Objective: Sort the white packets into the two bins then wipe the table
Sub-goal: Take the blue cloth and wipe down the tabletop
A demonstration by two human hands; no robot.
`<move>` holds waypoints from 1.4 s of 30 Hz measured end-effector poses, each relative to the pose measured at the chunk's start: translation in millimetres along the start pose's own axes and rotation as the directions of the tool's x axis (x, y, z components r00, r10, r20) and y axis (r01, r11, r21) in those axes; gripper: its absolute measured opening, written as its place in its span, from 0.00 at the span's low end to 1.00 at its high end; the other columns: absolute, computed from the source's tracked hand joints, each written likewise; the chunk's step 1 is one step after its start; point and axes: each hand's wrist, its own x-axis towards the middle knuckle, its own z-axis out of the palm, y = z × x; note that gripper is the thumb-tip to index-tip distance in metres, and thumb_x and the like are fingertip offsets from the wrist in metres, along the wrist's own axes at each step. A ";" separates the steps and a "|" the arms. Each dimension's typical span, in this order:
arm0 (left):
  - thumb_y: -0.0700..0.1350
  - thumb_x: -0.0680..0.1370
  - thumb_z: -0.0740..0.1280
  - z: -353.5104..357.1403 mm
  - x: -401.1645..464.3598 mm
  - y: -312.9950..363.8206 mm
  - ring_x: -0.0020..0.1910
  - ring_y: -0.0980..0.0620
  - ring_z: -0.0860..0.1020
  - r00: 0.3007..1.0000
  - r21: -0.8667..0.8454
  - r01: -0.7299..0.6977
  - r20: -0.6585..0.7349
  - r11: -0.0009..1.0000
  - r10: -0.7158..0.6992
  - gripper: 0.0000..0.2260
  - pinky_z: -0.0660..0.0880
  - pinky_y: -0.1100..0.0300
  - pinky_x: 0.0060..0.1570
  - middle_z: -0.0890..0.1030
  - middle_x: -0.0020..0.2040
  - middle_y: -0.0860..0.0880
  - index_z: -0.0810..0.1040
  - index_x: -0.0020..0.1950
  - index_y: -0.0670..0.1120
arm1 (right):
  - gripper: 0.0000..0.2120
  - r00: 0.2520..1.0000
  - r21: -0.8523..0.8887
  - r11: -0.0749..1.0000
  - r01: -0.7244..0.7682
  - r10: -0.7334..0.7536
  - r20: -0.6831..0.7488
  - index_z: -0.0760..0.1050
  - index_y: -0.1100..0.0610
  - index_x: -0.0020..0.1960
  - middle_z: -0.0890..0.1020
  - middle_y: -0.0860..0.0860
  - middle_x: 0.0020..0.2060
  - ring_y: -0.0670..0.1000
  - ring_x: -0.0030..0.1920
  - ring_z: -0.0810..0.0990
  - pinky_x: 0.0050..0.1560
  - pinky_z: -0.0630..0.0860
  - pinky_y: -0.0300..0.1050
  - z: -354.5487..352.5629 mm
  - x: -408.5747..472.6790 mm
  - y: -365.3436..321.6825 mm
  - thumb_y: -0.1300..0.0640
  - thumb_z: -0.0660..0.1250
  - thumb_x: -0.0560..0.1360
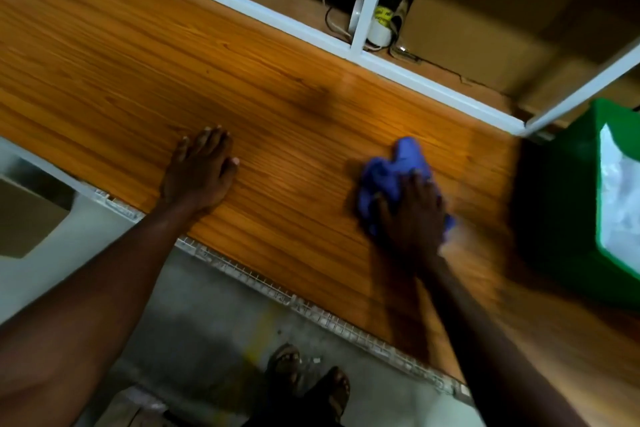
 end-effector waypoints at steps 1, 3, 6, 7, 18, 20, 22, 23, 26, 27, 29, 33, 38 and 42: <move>0.58 0.83 0.46 -0.7 -0.4 0.8 0.80 0.47 0.48 1.000 0.003 -0.002 -0.001 1.000 0.002 0.27 0.46 0.43 0.76 0.52 0.81 0.47 0.52 0.81 0.48 | 0.35 0.995 -0.008 0.995 0.098 -0.098 0.011 0.68 0.54 0.76 0.69 0.58 0.75 0.64 0.74 0.67 0.72 0.63 0.65 3.9 -43.5 -19.8 0.34 0.54 0.77; 0.58 0.83 0.46 -2.3 -2.2 2.4 0.80 0.46 0.50 1.000 0.006 -0.013 -0.009 1.000 0.013 0.27 0.47 0.43 0.76 0.53 0.81 0.47 0.53 0.80 0.48 | 0.33 0.964 -0.023 0.964 0.263 -0.262 0.048 0.69 0.52 0.76 0.69 0.56 0.76 0.62 0.76 0.65 0.72 0.62 0.66 11.6 -115.6 -43.6 0.34 0.54 0.78; 0.56 0.84 0.48 -6.1 -4.0 8.3 0.79 0.41 0.52 0.999 0.030 -0.034 -0.018 0.999 0.034 0.26 0.47 0.40 0.75 0.55 0.80 0.44 0.54 0.79 0.46 | 0.32 0.961 -0.034 0.961 0.276 -0.274 0.048 0.70 0.50 0.75 0.69 0.54 0.76 0.61 0.77 0.65 0.73 0.62 0.65 0.8 -138.3 -14.2 0.34 0.55 0.77; 0.55 0.84 0.49 -7.1 -3.6 10.2 0.79 0.40 0.52 1.000 0.032 -0.021 -0.001 0.999 0.021 0.26 0.48 0.38 0.75 0.55 0.80 0.43 0.54 0.79 0.45 | 0.32 0.980 -0.067 0.978 0.196 -0.194 0.030 0.70 0.50 0.75 0.69 0.54 0.76 0.62 0.76 0.66 0.72 0.63 0.65 -4.6 -131.8 9.2 0.35 0.55 0.77; 0.58 0.82 0.45 15.3 -122.3 260.4 0.79 0.45 0.56 0.953 -0.083 -0.265 0.126 0.961 0.274 0.29 0.49 0.40 0.76 0.60 0.79 0.45 0.60 0.78 0.45 | 0.33 0.973 -0.099 0.969 -0.228 0.224 -0.051 0.69 0.54 0.74 0.70 0.58 0.75 0.64 0.74 0.67 0.69 0.66 0.67 -25.9 -128.3 77.1 0.37 0.52 0.76; 0.57 0.82 0.48 24.7 -127.1 271.6 0.78 0.44 0.60 0.957 -0.011 -0.278 0.085 0.960 0.278 0.27 0.53 0.39 0.75 0.63 0.78 0.45 0.63 0.77 0.46 | 0.32 0.989 -0.082 0.988 -0.130 0.124 -0.076 0.72 0.54 0.73 0.72 0.58 0.73 0.64 0.72 0.70 0.67 0.67 0.67 -25.1 -160.8 81.0 0.37 0.55 0.76; 0.58 0.82 0.45 29.5 -126.5 269.7 0.79 0.45 0.56 0.958 0.016 -0.280 0.076 0.960 0.278 0.28 0.51 0.41 0.76 0.59 0.80 0.47 0.59 0.79 0.47 | 0.31 0.992 -0.106 0.989 -0.108 0.100 -0.075 0.72 0.53 0.73 0.72 0.57 0.74 0.63 0.72 0.70 0.68 0.66 0.66 -31.9 -185.9 111.0 0.38 0.57 0.76; 0.59 0.82 0.43 30.1 -125.0 265.6 0.79 0.46 0.54 0.956 0.024 -0.285 0.080 0.958 0.283 0.28 0.49 0.42 0.76 0.56 0.80 0.48 0.56 0.80 0.48 | 0.31 0.989 -0.124 0.983 -0.133 0.123 -0.086 0.72 0.53 0.73 0.72 0.57 0.74 0.63 0.72 0.70 0.68 0.66 0.66 -37.7 -193.6 131.2 0.38 0.57 0.75; 0.60 0.81 0.41 35.0 -122.1 269.8 0.80 0.47 0.52 0.957 0.042 -0.285 0.072 0.958 0.282 0.30 0.48 0.43 0.76 0.54 0.81 0.48 0.54 0.81 0.49 | 0.31 0.943 -0.164 0.937 -0.309 0.279 -0.183 0.75 0.56 0.70 0.74 0.59 0.72 0.64 0.70 0.72 0.67 0.67 0.66 -60.5 -206.0 215.4 0.39 0.56 0.75; 0.60 0.81 0.41 35.8 -122.0 272.4 0.80 0.47 0.52 0.959 0.049 -0.280 0.066 0.959 0.276 0.30 0.48 0.42 0.76 0.54 0.81 0.48 0.54 0.81 0.49 | 0.31 0.922 -0.151 0.920 -0.362 0.330 -0.200 0.75 0.56 0.70 0.74 0.59 0.71 0.64 0.70 0.72 0.67 0.68 0.67 -68.7 -207.1 240.2 0.39 0.55 0.75; 0.59 0.81 0.43 38.0 -122.0 273.3 0.80 0.46 0.52 0.966 0.054 -0.257 0.053 0.965 0.254 0.30 0.48 0.42 0.76 0.54 0.81 0.48 0.55 0.80 0.48 | 0.32 0.889 -0.119 0.891 -0.437 0.409 -0.207 0.74 0.56 0.70 0.73 0.59 0.72 0.64 0.71 0.70 0.68 0.66 0.68 -78.6 -205.1 268.1 0.39 0.54 0.74; 0.59 0.80 0.43 35.6 -129.3 300.5 0.80 0.46 0.48 0.986 0.015 -0.147 0.079 0.989 0.146 0.30 0.45 0.39 0.76 0.51 0.81 0.47 0.53 0.80 0.48 | 0.33 0.877 -0.085 0.887 -0.453 0.426 -0.223 0.74 0.55 0.71 0.72 0.58 0.73 0.63 0.72 0.69 0.69 0.62 0.68 -70.0 -200.7 252.7 0.38 0.55 0.74; 0.58 0.79 0.44 54.3 -176.3 422.7 0.80 0.48 0.48 0.947 -0.096 -0.293 0.111 0.951 0.302 0.31 0.42 0.42 0.77 0.51 0.81 0.47 0.53 0.81 0.46 | 0.30 0.961 -0.098 0.974 -0.203 0.179 -0.211 0.74 0.51 0.71 0.74 0.55 0.72 0.62 0.72 0.71 0.69 0.65 0.64 -71.6 -216.1 276.3 0.37 0.60 0.74; 0.59 0.80 0.44 66.0 -183.0 437.1 0.80 0.51 0.44 0.945 -0.057 -0.309 0.096 0.949 0.313 0.31 0.41 0.45 0.77 0.47 0.81 0.51 0.48 0.81 0.48 | 0.29 0.856 -0.124 0.883 -0.452 0.391 -0.339 0.77 0.57 0.67 0.77 0.59 0.68 0.64 0.67 0.75 0.64 0.71 0.64 -102.6 -239.0 393.4 0.39 0.59 0.75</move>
